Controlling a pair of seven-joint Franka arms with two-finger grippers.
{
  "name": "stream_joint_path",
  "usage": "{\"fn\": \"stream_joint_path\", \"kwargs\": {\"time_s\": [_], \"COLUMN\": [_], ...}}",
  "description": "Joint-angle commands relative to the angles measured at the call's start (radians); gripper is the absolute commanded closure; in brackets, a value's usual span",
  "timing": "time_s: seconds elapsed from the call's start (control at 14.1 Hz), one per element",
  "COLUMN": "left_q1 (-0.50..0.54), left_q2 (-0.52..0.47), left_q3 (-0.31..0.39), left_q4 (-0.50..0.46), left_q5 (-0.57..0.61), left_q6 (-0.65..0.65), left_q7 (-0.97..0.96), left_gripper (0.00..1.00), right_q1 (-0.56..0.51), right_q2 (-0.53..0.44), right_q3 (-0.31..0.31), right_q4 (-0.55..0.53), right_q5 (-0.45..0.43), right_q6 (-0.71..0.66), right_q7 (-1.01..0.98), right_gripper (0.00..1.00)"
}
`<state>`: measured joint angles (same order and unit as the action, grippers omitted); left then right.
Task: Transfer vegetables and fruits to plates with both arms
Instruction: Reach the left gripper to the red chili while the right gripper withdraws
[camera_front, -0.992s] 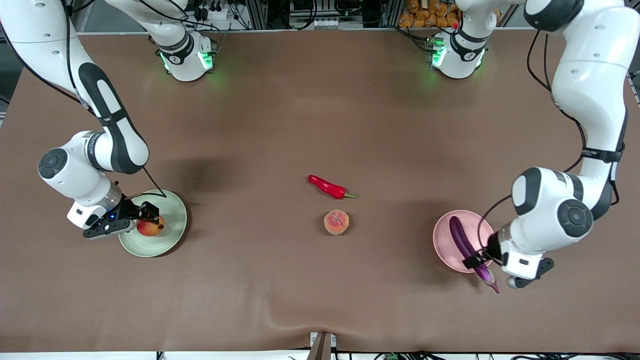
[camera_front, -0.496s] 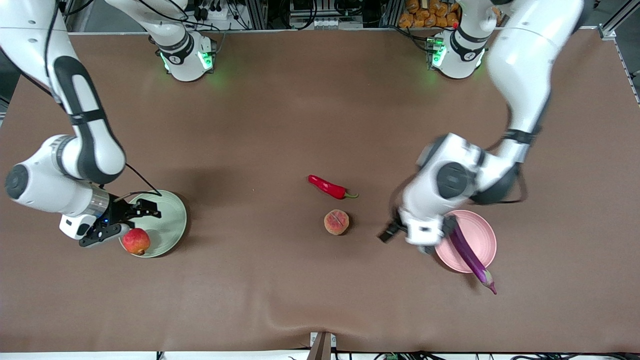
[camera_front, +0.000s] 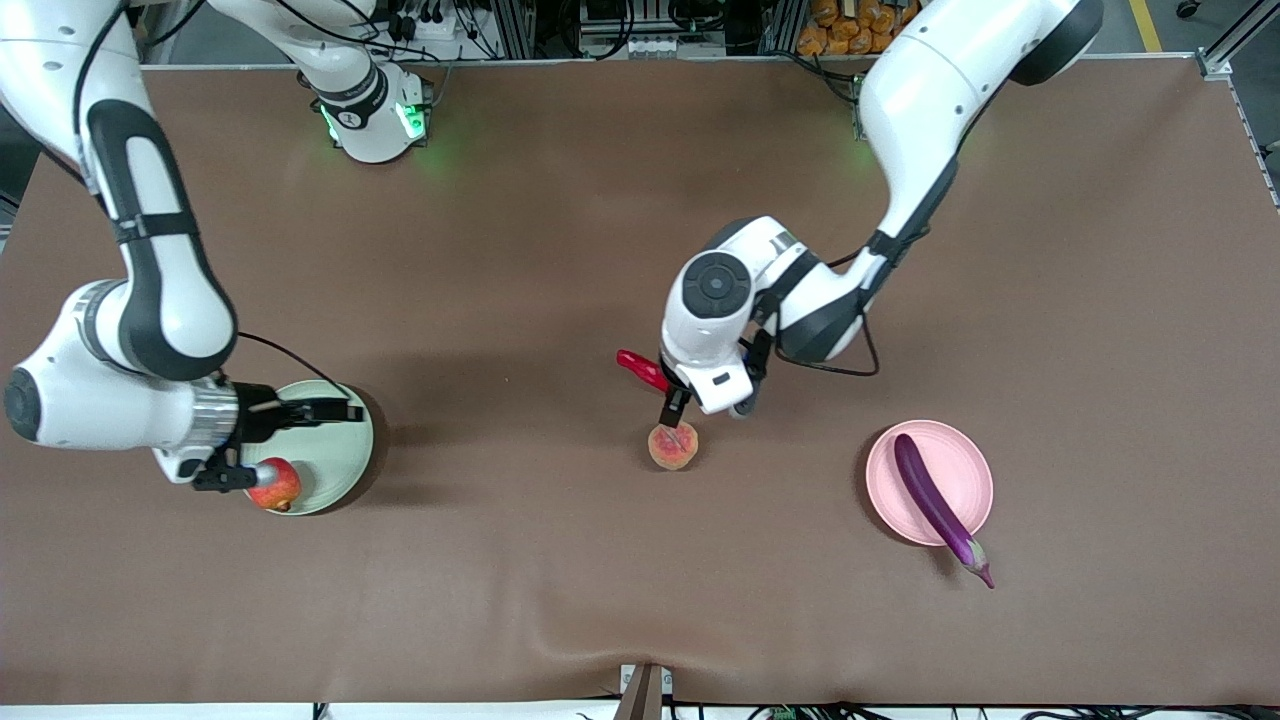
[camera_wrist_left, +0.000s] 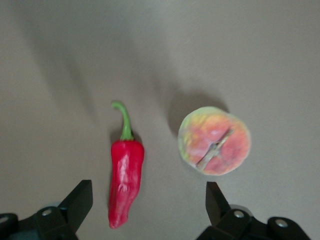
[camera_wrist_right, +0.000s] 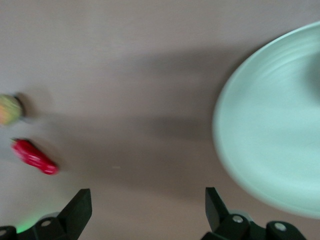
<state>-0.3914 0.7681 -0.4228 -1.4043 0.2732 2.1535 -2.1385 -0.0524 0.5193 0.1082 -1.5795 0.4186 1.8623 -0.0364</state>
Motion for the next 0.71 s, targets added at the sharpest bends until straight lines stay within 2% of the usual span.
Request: {"fn": "stream_joint_path", "kwargs": {"time_s": [0.0,0.14,0.28,0.42,0.64], "left_q1": [-0.078,-0.154,-0.219,-0.230,-0.236], "left_q2": [0.028,0.052,0.072,0.088,0.103], "left_q3": [0.051,0.111,0.179,0.185,0.185], "left_q4": [0.001,0.001,0.002,0.002,-0.002], "left_q5": [0.018,0.018,0.015,0.017,0.011], "left_q6": [0.055,0.063,0.115,0.124,0.132], "left_q7": [-0.162,-0.216,-0.286,-0.293,-0.302], "left_gripper": [0.00,0.00,0.00,0.00,0.00], "right_q1": [0.095,0.137,0.172,0.192,0.229], "right_q2": [0.057,0.093,0.163,0.240,0.313], "right_q3": [-0.004,-0.002,-0.002,-0.002,-0.002], "right_q4": [0.121,0.174,0.255,0.320,0.334], "right_q5": [0.087,0.117,0.190,0.320,0.526], "right_q6": [-0.058,-0.057,-0.049,0.021,0.153], "right_q7": [0.273,0.439,0.626,0.813,0.888], "right_gripper": [0.00,0.00,0.00,0.00,0.00]}}
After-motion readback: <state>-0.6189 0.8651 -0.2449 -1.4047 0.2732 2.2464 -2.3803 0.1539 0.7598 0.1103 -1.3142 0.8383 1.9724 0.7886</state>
